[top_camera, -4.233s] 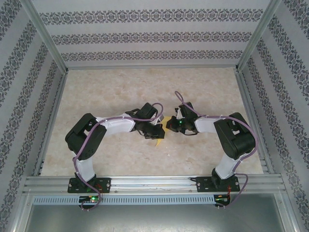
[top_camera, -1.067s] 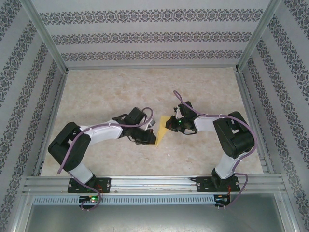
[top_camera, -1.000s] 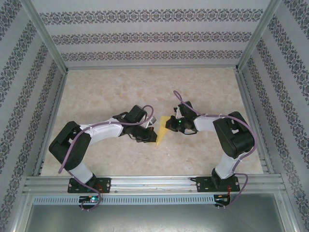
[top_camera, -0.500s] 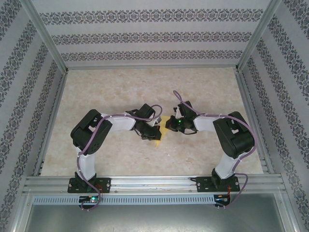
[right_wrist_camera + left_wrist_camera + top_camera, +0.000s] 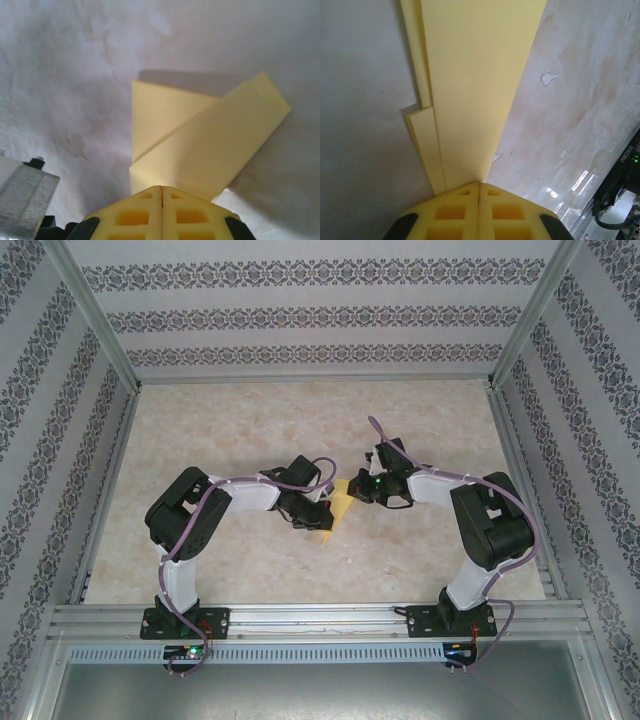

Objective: Fold a paper plane with a square sheet of paper (fold left side to right side)

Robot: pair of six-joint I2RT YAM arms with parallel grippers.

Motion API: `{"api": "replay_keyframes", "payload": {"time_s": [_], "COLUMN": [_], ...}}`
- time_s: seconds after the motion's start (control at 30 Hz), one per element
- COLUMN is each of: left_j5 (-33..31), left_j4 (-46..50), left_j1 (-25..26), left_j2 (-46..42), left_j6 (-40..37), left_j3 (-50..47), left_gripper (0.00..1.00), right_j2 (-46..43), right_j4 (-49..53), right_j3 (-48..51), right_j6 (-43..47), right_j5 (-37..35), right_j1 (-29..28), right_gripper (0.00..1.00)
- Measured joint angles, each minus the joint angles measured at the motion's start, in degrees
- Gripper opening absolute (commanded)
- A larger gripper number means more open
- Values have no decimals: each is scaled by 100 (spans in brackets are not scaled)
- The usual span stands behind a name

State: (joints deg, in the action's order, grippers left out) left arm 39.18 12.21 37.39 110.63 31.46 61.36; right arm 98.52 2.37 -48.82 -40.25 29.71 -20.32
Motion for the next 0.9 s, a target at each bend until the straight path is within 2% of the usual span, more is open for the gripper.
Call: {"api": "replay_keyframes", "payload": {"time_s": [0.53,0.9], "left_j5": [-87,24], "left_j4": [232,341], "left_j1": [0,4], "left_j2": [-44,127], "left_j6": [0,-42], "left_j3": [149,1043], "left_gripper": [0,0], "right_j2": [546,546], "right_j4": [-149,-144], "right_j3": [-120,-120], "right_j6": [111,170], "right_j5": [120,83], "right_j1": [249,245], "right_gripper": [0,0]}}
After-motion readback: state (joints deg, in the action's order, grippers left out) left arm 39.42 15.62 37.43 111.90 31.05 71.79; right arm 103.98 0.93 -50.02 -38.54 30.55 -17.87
